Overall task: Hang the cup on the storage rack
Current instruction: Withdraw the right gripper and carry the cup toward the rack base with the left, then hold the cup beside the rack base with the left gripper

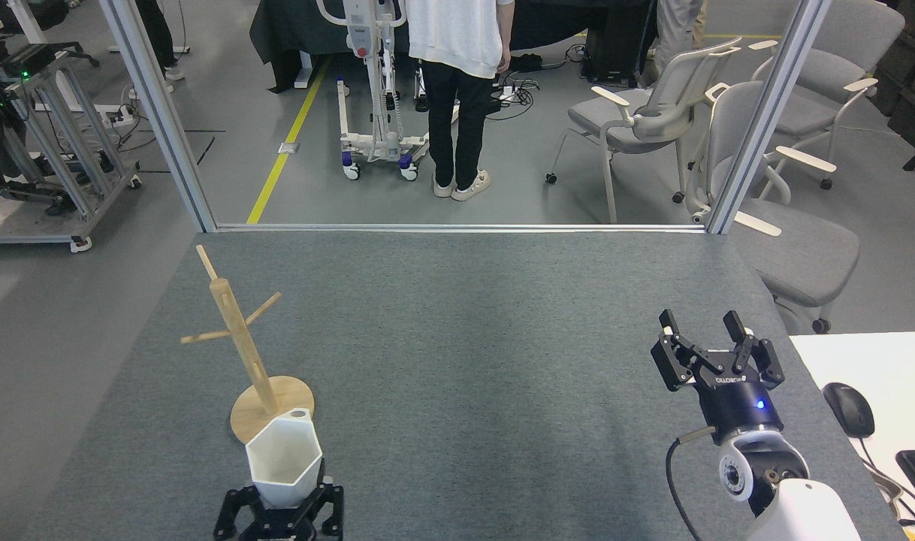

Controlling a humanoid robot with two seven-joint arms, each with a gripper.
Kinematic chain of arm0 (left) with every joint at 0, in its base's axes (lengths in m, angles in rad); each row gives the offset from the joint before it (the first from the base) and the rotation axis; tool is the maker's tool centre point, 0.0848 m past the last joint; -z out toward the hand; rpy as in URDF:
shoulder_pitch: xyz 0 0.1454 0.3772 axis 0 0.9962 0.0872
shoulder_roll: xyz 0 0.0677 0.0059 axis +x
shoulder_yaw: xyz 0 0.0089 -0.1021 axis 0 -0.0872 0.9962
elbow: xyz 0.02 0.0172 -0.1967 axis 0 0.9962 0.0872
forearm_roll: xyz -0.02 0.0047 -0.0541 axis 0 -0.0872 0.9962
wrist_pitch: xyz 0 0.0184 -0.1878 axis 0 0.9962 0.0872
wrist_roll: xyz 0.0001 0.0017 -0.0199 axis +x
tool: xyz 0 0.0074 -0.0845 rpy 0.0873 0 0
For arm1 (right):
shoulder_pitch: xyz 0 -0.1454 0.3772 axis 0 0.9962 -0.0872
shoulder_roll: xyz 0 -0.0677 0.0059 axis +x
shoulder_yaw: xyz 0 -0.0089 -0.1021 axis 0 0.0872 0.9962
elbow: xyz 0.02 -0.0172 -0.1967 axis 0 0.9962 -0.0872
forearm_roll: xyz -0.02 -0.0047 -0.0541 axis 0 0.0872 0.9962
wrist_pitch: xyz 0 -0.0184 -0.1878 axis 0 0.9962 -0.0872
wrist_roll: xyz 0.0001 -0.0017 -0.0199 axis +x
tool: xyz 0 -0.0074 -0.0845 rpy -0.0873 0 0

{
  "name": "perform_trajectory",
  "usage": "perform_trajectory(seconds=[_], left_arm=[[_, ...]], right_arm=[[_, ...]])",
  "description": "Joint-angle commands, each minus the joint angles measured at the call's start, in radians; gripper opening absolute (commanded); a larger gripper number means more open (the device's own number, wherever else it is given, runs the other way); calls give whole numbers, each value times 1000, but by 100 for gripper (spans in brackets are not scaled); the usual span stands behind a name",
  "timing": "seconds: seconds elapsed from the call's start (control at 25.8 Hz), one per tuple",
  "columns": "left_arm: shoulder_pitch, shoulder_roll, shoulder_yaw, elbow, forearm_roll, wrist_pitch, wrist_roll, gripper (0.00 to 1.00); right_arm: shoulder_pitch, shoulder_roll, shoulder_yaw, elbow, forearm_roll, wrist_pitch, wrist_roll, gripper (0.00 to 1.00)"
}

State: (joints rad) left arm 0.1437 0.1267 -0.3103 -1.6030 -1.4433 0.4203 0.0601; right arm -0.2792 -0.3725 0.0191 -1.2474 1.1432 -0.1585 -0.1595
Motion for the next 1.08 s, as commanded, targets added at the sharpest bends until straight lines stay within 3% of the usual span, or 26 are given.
perform_trajectory(seconds=[0.0,0.12,0.27,0.58,1.05], left_arm=[[22,33,59,-9,1,25,-9,0],[20,68,68,-11,0,78,-9,0],[4,108,102,-5,-23,100,-14,0],[-78,234,132,34,-106,100,-143,0],[-159,255,155,104,-103,101,-240,0]], right_arm=[[38,17,-10,19,4,-4,-2,99],[80,50,-8,11,24,17,-3,99],[133,76,-11,-23,96,34,-3,99],[175,109,-37,-78,101,33,-3,99],[170,112,-30,-86,105,20,-9,99]])
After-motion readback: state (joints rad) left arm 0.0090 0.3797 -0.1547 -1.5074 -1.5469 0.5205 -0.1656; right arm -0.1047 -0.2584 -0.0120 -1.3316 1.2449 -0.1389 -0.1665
